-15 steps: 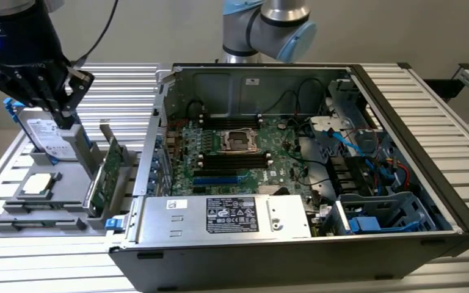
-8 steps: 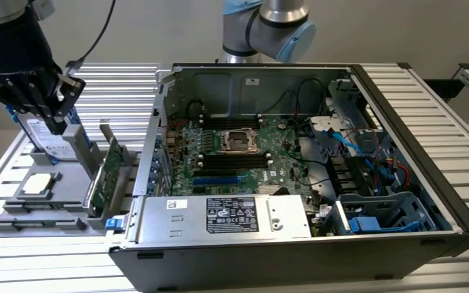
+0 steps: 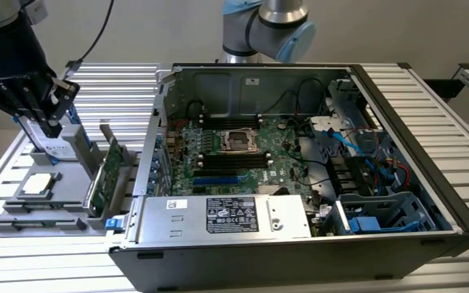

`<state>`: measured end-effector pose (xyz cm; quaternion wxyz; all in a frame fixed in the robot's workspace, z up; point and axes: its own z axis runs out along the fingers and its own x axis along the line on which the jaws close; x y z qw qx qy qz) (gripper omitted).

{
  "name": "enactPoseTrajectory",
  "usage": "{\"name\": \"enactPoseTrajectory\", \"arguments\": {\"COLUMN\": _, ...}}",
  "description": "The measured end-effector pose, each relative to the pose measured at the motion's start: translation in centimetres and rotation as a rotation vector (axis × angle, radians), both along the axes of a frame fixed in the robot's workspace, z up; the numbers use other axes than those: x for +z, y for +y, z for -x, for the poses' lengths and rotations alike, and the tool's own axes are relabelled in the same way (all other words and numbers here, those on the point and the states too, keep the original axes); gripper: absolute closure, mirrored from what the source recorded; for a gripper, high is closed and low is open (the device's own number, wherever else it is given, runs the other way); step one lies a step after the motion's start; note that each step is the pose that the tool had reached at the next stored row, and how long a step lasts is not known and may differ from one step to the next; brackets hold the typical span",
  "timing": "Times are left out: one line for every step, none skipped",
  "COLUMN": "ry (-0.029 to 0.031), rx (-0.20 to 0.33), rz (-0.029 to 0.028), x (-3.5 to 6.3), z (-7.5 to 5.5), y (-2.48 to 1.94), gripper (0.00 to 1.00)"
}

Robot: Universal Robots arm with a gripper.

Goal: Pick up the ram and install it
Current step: 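Reach for the ram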

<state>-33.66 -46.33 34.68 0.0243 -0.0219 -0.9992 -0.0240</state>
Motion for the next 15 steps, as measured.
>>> {"name": "enactPoseTrajectory", "arguments": {"ry": 0.0000, "rx": 0.002, "rz": 0.0000, "x": -0.05, "z": 0.2, "y": -0.02, "gripper": 0.89}}
{"name": "enactPoseTrajectory", "arguments": {"ry": 0.0000, "rx": 0.003, "rz": 0.0000, "x": -0.09, "z": 0.3, "y": -0.03, "gripper": 0.89}}
{"name": "enactPoseTrajectory", "arguments": {"ry": 0.0000, "rx": 0.005, "rz": 0.0000, "x": -0.15, "z": 0.5, "y": -0.05, "gripper": 0.89}}
{"name": "enactPoseTrajectory", "arguments": {"ry": 0.0000, "rx": 0.007, "rz": 0.0000, "x": -0.20, "z": 0.7, "y": -0.07, "gripper": 0.89}}
{"name": "enactPoseTrajectory", "arguments": {"ry": 0.0000, "rx": 0.010, "rz": 0.0000, "x": -0.25, "z": 0.8, "y": -0.09, "gripper": 0.89}}
{"name": "enactPoseTrajectory", "arguments": {"ry": 0.0000, "rx": 0.013, "rz": 0.0000, "x": -0.30, "z": 0.9, "y": -0.11, "gripper": 0.89}}
{"name": "enactPoseTrajectory", "arguments": {"ry": 0.0000, "rx": 0.017, "rz": 0.0000, "x": -0.35, "z": 1.0, "y": -0.14, "gripper": 0.89}}
{"name": "enactPoseTrajectory", "arguments": {"ry": 0.0000, "rx": 0.022, "rz": 0.0000, "x": -0.39, "z": 1.1, "y": -0.16, "gripper": 0.89}}
{"name": "enactPoseTrajectory", "arguments": {"ry": -0.0001, "rx": 0.026, "rz": 0.0000, "x": -0.43, "z": 1.2, "y": -0.19, "gripper": 0.89}}
{"name": "enactPoseTrajectory", "arguments": {"ry": -0.0001, "rx": 0.030, "rz": 0.0000, "x": -0.47, "z": 1.3, "y": -0.22, "gripper": 0.89}}
{"name": "enactPoseTrajectory", "arguments": {"ry": -0.0001, "rx": 0.034, "rz": 0.0000, "x": -0.50, "z": 1.4, "y": -0.25, "gripper": 0.89}}
{"name": "enactPoseTrajectory", "arguments": {"ry": 0.0000, "rx": 0.038, "rz": 0.0000, "x": -0.53, "z": 1.5, "y": -0.28, "gripper": 0.89}}
{"name": "enactPoseTrajectory", "arguments": {"ry": -0.0001, "rx": 0.042, "rz": -0.0001, "x": -0.57, "z": 1.6, "y": -0.30, "gripper": 0.89}}
{"name": "enactPoseTrajectory", "arguments": {"ry": 0.0000, "rx": 0.044, "rz": 0.0000, "x": -0.59, "z": 1.8, "y": -0.33, "gripper": 0.89}}
{"name": "enactPoseTrajectory", "arguments": {"ry": 0.0000, "rx": 0.046, "rz": 0.0000, "x": -0.62, "z": 2.0, "y": -0.35, "gripper": 0.89}}
